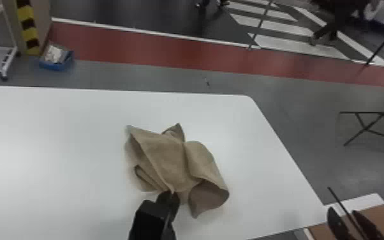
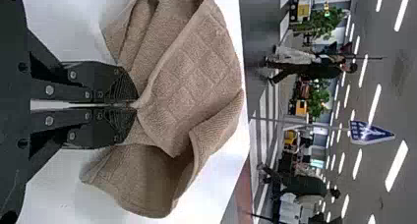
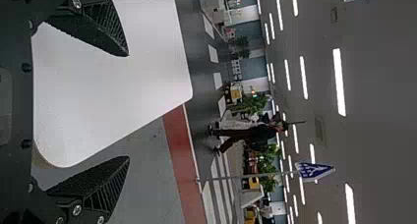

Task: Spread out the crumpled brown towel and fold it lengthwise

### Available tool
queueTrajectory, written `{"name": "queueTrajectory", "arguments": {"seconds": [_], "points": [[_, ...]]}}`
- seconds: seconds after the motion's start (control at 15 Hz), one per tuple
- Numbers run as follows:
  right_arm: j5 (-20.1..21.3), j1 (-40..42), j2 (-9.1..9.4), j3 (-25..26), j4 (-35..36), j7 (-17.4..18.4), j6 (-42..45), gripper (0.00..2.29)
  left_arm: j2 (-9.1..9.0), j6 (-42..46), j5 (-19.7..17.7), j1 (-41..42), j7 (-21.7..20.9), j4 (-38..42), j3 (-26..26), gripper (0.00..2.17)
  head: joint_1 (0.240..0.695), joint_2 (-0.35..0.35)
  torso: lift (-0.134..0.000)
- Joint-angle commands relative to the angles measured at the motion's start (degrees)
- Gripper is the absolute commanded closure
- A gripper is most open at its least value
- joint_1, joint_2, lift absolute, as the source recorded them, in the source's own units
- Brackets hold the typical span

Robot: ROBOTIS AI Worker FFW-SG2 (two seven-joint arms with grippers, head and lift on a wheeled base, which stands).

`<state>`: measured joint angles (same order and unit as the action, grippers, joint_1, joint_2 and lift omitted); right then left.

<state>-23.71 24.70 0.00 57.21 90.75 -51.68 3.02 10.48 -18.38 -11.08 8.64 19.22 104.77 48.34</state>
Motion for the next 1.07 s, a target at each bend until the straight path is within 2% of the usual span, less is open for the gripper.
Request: {"name": "queueTrajectory", "arguments": {"seconds": [0.0, 0.13, 0.27, 0.33, 0.47, 0.53, 0.67, 0.73, 0.87, 0.93, 1.0], "points": [[-0.02, 0.0, 0.05, 0.01, -0.13, 0.0, 0.01, 0.15, 0.15, -0.22, 0.09, 0.15, -0.14, 0.88, 0.0, 1.37, 0.695, -0.35, -0.124], [-0.11, 0.0, 0.05, 0.01, -0.13, 0.0, 0.18, 0.15, 0.94, -0.22, 0.27, 0.15, -0.23, 1.76, -0.09, 1.37, 0.695, -0.35, -0.124], [-0.11, 0.0, 0.05, -0.16, 0.13, -0.09, 0.18, 0.15, 3.14, -1.27, 1.41, 1.29, 0.3, 7.12, -1.93, 1.37, 0.695, -0.35, -0.124], [-0.11, 0.0, 0.05, -0.16, 0.48, 0.0, 0.18, 0.15, 4.37, -1.8, 2.64, 2.52, 0.47, 11.07, -3.95, 1.37, 0.695, -0.35, -0.124], [-0.11, 0.0, 0.05, -0.6, 1.45, 0.0, 0.01, 0.15, 6.66, -1.45, 1.68, 6.65, 0.65, 20.83, -11.78, 1.37, 0.695, -0.35, -0.124], [-0.11, 0.0, 0.05, -1.13, 1.8, 0.0, 0.01, 0.15, 7.71, -1.1, 0.27, 8.58, 0.91, 24.78, -16.17, 1.37, 0.695, -0.35, -0.124], [-0.02, 0.0, 0.05, -2.36, 3.12, 0.0, -0.52, 0.11, 9.38, 0.84, -5.97, 12.89, 1.09, 31.55, -26.37, 1.37, 0.695, -0.35, -0.124], [0.07, 0.0, 0.05, -2.98, 3.73, 0.18, -0.69, 0.11, 9.91, 1.72, -8.25, 14.3, 1.09, 32.52, -30.59, 1.37, 0.695, -0.35, -0.124], [0.51, 0.0, 0.05, -4.74, 6.19, 1.23, -2.1, 0.14, 10.0, 5.23, -16.25, 17.02, 1.09, 32.08, -40.69, 1.37, 0.695, -0.35, -0.124], [0.68, 0.0, 0.05, -5.7, 7.07, 2.11, -2.63, 0.14, 10.17, 7.17, -19.07, 17.81, 1.09, 31.29, -43.59, 1.37, 0.695, -0.35, -0.124], [1.12, -0.09, 0.05, -6.67, 7.95, 3.34, -3.33, 0.14, 10.26, 8.57, -19.77, 18.16, 0.73, 30.06, -44.82, 1.37, 0.695, -0.35, -0.124]]}}
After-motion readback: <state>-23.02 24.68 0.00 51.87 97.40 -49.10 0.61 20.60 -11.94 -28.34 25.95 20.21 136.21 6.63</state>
